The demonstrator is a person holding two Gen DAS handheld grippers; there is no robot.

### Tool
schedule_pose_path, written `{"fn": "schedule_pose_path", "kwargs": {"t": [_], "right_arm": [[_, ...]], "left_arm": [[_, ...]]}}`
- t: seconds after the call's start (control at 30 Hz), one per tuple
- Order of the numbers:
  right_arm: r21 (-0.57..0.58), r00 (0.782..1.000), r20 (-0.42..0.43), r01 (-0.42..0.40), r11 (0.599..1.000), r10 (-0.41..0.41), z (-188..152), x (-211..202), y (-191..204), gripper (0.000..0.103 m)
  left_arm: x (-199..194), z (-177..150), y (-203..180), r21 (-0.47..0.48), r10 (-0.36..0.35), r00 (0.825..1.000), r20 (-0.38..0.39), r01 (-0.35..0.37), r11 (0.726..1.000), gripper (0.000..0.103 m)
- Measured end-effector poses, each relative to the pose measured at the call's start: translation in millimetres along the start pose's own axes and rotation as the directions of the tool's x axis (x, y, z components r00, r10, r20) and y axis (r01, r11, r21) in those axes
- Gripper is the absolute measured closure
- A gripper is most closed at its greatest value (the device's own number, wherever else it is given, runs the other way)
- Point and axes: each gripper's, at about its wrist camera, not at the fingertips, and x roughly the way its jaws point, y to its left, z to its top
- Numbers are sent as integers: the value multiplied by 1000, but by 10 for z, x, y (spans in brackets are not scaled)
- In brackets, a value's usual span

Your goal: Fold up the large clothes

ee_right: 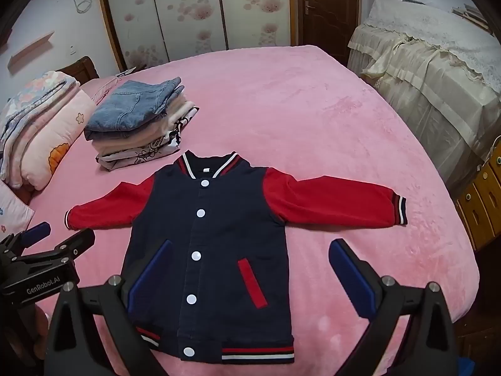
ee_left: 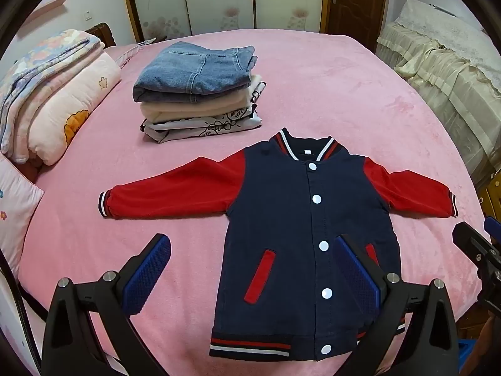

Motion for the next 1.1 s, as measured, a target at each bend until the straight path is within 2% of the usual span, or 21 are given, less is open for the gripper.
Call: {"fn": "schedule_pose_path", "kwargs": {"t": [0.57,1.1], "right_arm": [[-6,1000,18,-8,1000,8,-33,-115,-12,3],[-7,998,55,-3,1000,3,-63,-282,-39,3]], "left_arm": [[-10,-17,-26,0,0,1000,3,0,1000,1],[-236,-51,-79,10,-6,999,39,6,1000,1]]}}
